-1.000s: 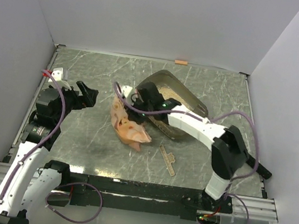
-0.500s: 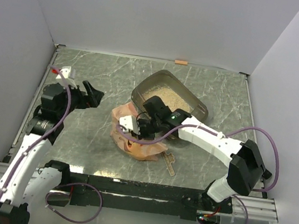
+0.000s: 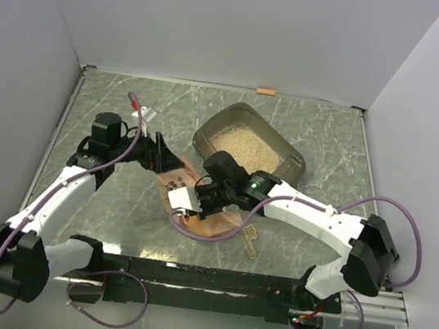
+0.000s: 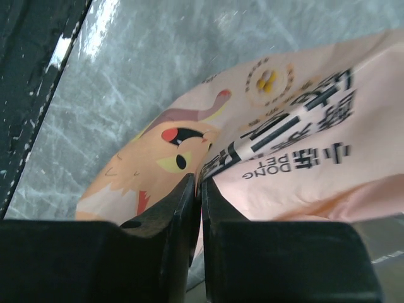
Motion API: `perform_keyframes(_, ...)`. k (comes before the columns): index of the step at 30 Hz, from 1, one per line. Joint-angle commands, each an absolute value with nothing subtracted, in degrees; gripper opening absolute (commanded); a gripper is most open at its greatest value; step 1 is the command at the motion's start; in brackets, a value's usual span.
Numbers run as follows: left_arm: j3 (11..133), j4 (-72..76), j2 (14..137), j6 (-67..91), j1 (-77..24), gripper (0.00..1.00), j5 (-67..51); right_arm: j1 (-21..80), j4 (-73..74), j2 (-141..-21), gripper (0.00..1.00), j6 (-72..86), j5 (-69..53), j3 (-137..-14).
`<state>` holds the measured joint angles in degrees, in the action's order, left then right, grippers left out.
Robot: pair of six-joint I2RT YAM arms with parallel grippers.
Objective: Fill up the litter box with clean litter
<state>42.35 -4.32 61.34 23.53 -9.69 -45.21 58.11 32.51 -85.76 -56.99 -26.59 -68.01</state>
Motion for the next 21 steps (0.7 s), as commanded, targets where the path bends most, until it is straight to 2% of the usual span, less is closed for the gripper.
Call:
perform_keyframes(1, 44.8, -1.1, 64.6, 19.3, -12.1, 0.97, -56.9, 59.1, 27.2, -80.2, 0.17, -58.7, -29.9, -66.3)
perform_keyframes(10, 45.9, -5.6, 69.7, 14.8, -14.9, 0.99, -57.2, 59.0, 24.6, -77.5, 0.18, -57.0, -29.7, -62.7)
perform_keyframes(11, 45.9, -5.5, 69.8, 14.7, -14.9, 0.95, -57.3, 59.0, 24.4, -76.7, 0.19, -56.6, -29.4, -62.2)
perform_keyframes(13, 45.8, -5.5, 70.5, 14.3, -14.9, 0.78, -57.9, 59.1, 23.0, -75.6, 0.20, -55.6, -28.2, -61.5)
perform_keyframes(14, 45.7, -5.5, 70.6, 14.2, -14.9, 0.57, -58.0, 59.0, 22.2, -74.2, 0.20, -55.1, -27.3, -60.7)
perform_keyframes(16, 45.7, -5.5, 70.8, 14.3, -14.9, 0.41, -57.1, 58.9, 18.7, -72.3, 0.23, -52.9, -24.4, -59.3)
perform_keyframes(17, 45.7, -5.3, 70.6, 14.3, -14.9, 0.29, -57.0, 58.9, 17.5, -69.9, 0.25, -52.3, -23.7, -57.8)
perform_keyframes(19, 44.7, -4.0, 69.0, 15.1, -14.9, 0.14, -55.9, 58.9, 14.7, -67.2, 0.31, -50.4, -21.4, -56.2)
perform_keyframes(20, 44.0, -1.4, 68.2, 15.9, -14.9, 0.01, -55.6, 58.9, 14.0, -64.4, 0.37, -49.5, -20.5, -54.9)
perform_keyframes(21, 43.3, -0.4, 67.2, 17.0, -15.0, 0.01, -55.5, 58.8, 13.4, -62.9, 0.49, -46.9, -19.3, -54.4)
